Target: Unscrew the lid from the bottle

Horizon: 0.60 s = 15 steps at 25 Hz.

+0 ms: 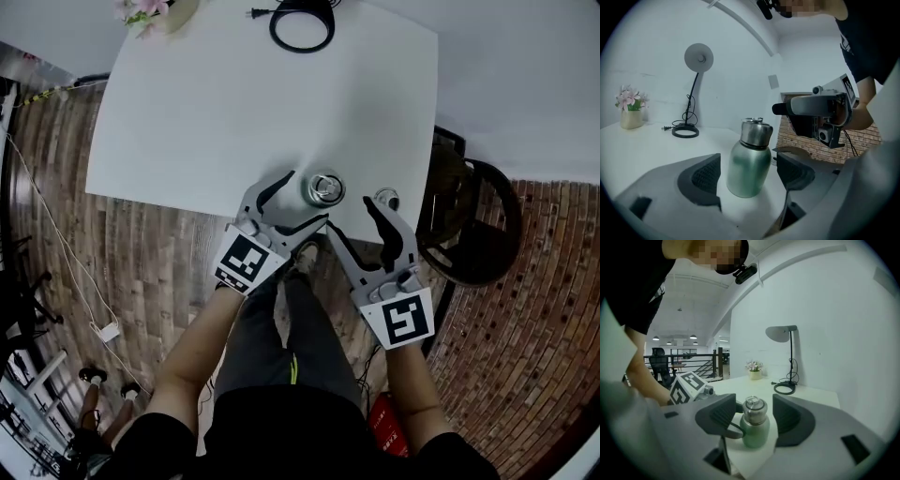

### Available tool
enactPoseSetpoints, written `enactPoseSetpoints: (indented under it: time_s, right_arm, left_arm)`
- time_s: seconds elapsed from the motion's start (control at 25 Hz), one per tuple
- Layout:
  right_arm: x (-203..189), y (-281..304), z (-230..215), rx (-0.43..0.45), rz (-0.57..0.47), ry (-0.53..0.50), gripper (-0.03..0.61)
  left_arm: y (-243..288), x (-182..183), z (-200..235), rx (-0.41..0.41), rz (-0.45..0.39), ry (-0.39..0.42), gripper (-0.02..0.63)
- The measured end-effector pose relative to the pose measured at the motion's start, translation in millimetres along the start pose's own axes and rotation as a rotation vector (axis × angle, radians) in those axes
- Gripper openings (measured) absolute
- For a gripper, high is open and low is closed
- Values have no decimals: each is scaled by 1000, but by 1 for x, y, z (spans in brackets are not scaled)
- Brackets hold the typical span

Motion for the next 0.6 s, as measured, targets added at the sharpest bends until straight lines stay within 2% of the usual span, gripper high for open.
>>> enactPoseSetpoints:
  time_s: [0.08, 0.36, 0.6]
  right_arm:
    - [-8, 10, -2, 12, -1, 1, 269]
    - [-24, 42, -3, 34, -24, 20, 318]
    - [-31, 57, -1, 62, -14, 27, 325]
  left_arm:
    - [9, -4, 3, -18, 7, 1, 358]
    - [25, -4, 8, -43, -18, 36, 365]
    - [32, -7, 7, -90, -4, 46, 371]
Point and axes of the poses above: the fingertips, and each gripper's own axes: y forward along the fingers, z to its left, x out of its top, the point moved 9 cm from there along -y, backward along the fingers, and after that the axes turned 4 degrees about -y, right-handed, at the moved point
